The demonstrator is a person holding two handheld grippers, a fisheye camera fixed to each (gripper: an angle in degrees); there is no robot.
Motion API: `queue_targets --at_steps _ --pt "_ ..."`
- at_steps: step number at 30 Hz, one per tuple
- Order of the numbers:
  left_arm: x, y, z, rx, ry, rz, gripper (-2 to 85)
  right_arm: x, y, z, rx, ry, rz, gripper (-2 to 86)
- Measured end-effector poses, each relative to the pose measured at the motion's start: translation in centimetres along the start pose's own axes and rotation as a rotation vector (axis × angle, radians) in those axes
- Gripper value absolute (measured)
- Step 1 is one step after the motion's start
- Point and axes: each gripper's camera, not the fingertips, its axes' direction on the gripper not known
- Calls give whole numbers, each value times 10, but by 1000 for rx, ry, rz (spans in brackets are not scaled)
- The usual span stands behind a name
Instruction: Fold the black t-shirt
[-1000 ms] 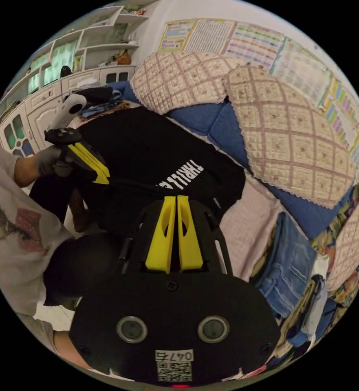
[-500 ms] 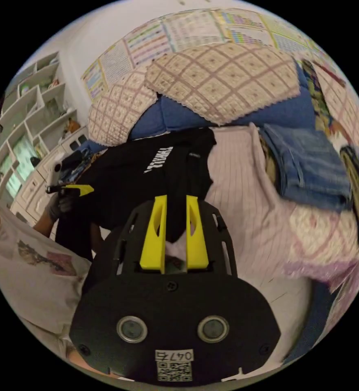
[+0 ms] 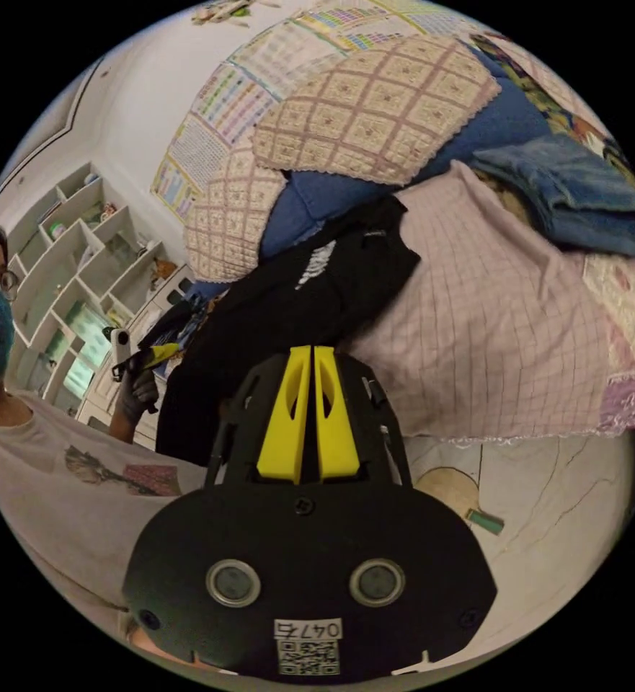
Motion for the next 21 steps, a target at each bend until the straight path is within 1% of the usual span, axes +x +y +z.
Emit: queue_targets --at_steps 1,3,4,5,6,7,9,10,11,12,13,15,16,18,19,21 --pt "-7 8 -15 19 -26 -21 80 -9 -8 -13 20 26 -30 -11" --pt "-43 49 -87 135 -123 -134 92 -16 -16 -27 15 95 -50 -11" --pt "-55 62 -107 169 -143 -171 95 -13 -21 -30 -14 151 -59 -11" --pt "-79 92 -149 242 -178 -254 99 -4 -24 -30 -57 188 -34 -11" --pt "-106 128 -191 320 -199 -353 100 1 -25 -29 -76 183 -17 -11" --pt "-118 148 -212 361 -203 -399 101 8 -28 -30 -84 137 3 -11" --pt "-161 231 -287 527 -205 -570 108 12 -31 -33 -69 83 8 -11" --pt "-170 253 -302 562 -209 -613 110 13 -34 -34 -77 81 12 -11" --pt "-186 295 -328 618 -219 -691 113 15 -36 -35 -85 96 19 -12" --pt "-201 334 -347 646 -226 -761 116 16 -37 -36 -86 98 25 -12" --pt "-208 353 -354 651 -225 -796 118 19 -39 -37 -85 84 41 -11" --pt "-241 420 -363 655 -144 -913 125 24 -41 -38 -73 54 73 -12" --pt "-249 435 -362 658 -112 -938 127 28 -43 -38 -64 38 95 -12" --pt "-285 490 -355 686 25 -1030 137 33 -45 -39 -53 16 128 -11" --pt "-294 503 -352 699 64 -1048 139 36 -47 -41 -41 1 152 -11" --pt "-326 548 -339 788 256 -1108 152 40 -50 -43 -19 -24 187 -10"
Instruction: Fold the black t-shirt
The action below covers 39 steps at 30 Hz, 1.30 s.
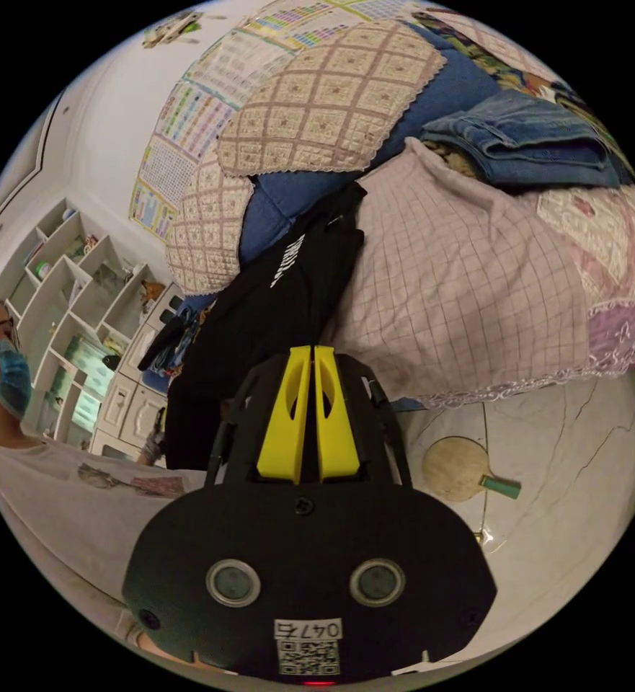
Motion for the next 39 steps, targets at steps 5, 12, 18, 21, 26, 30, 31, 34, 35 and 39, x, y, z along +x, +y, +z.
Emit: queue_targets --at_steps 5,12,18,21,26,30,31,34,35,39 --pt "-58 -24 -22 12 168 -72 151 1 -11 -11 53 7 47 33" --pt "-70 -41 -59 -9 353 51 8 9 -27 1 -8 -85 118 78" --pt "-59 -49 -84 -8 422 168 -9 9 -55 13 33 -228 125 76" --pt "-56 -52 -86 -18 416 211 -10 3 -75 19 17 -226 104 59" --pt "-50 -54 -72 -40 446 268 -10 -25 -114 18 -4 -247 -39 -7" --pt "-32 -62 -53 -35 387 361 -10 -48 -155 7 29 -305 -146 -11" --pt "-28 -64 -50 -34 374 378 -10 -53 -173 4 56 -305 -158 -11" --pt "-3 -80 -22 -19 309 469 -10 -67 -224 9 98 -300 -169 -11" --pt "9 -89 -6 -13 298 501 -10 -73 -247 14 110 -292 -164 -11" --pt "53 -133 81 -14 192 563 -10 -85 -327 45 103 -255 -126 -12"
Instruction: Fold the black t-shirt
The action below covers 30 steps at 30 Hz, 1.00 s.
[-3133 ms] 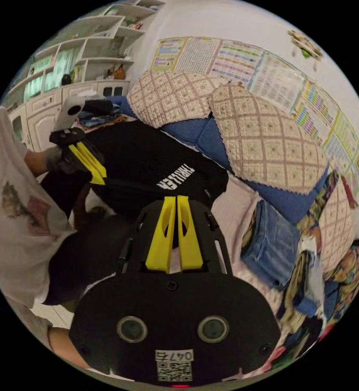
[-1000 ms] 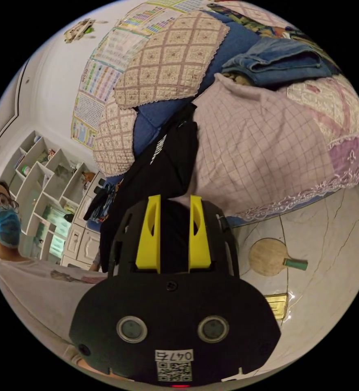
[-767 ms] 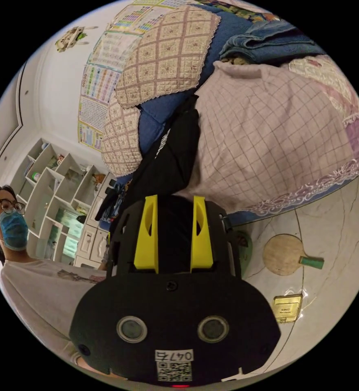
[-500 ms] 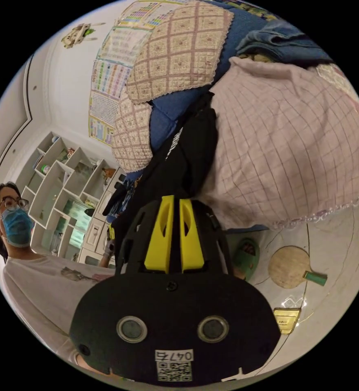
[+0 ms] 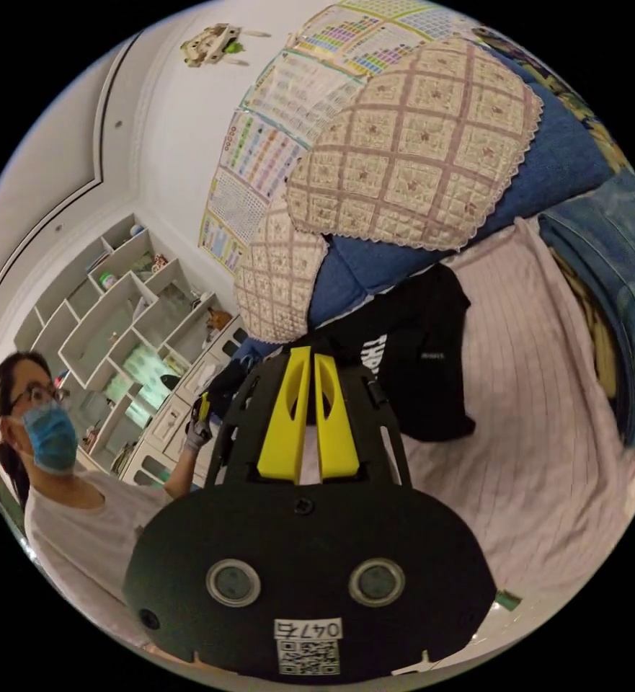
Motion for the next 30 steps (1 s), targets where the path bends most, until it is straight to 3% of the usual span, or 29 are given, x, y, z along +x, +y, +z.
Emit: queue_targets --at_steps 8,15,17,24,30 --pt "-82 -113 227 -88 -324 -81 -9 70 -176 133 -100 172 178 -11" --pt "-204 -142 375 -195 -637 -169 33 147 -240 226 -182 343 299 30" --pt "-222 -141 390 -202 -659 -166 93 171 -244 242 -174 325 349 99" --pt "-168 -162 392 -234 -706 88 144 169 -248 210 -31 203 290 100" --pt "-111 -83 346 -509 -556 166 135 133 -221 193 -251 434 88 93"
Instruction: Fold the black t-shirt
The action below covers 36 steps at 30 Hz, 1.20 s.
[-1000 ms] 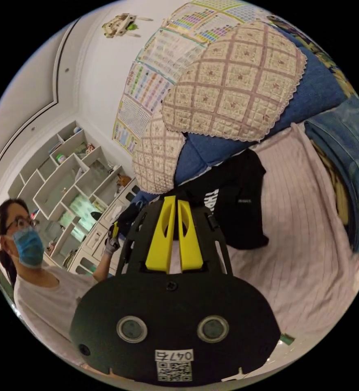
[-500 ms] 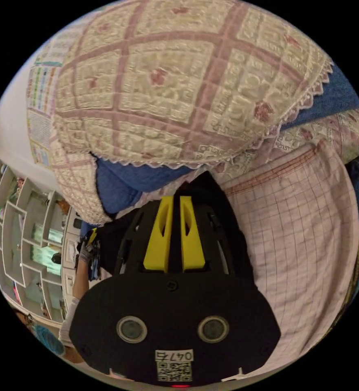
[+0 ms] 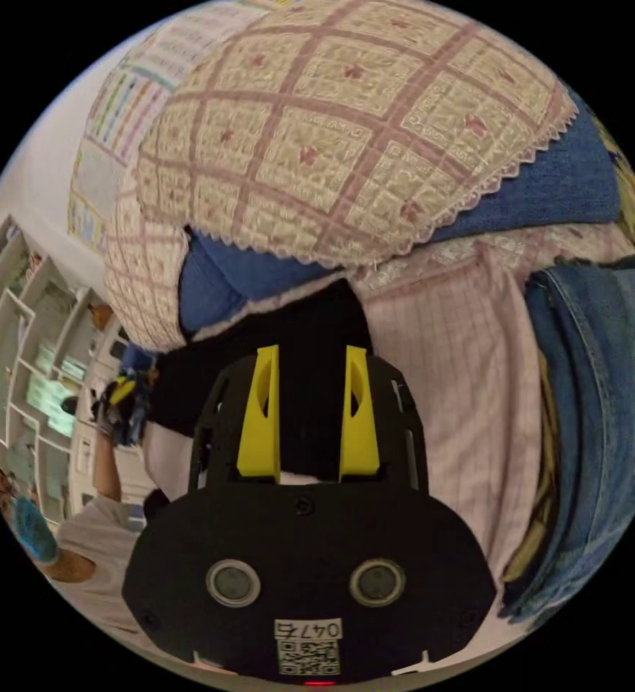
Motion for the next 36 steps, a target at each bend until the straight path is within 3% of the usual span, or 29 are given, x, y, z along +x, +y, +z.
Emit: queue_targets --at_steps 4,11,25,32,36 --pt "-18 93 -17 -15 25 -76 135 11 47 5 -51 36 15 94" --pt "-91 167 -34 124 155 -365 138 53 79 41 -63 -185 183 89" --pt "-119 119 -32 192 145 -495 130 86 90 111 -1 -357 303 70" --pt "-98 96 -62 216 139 -425 2 80 88 156 16 -355 290 -5" --pt "-48 78 -119 268 141 -295 -8 58 82 150 39 -299 192 -9"
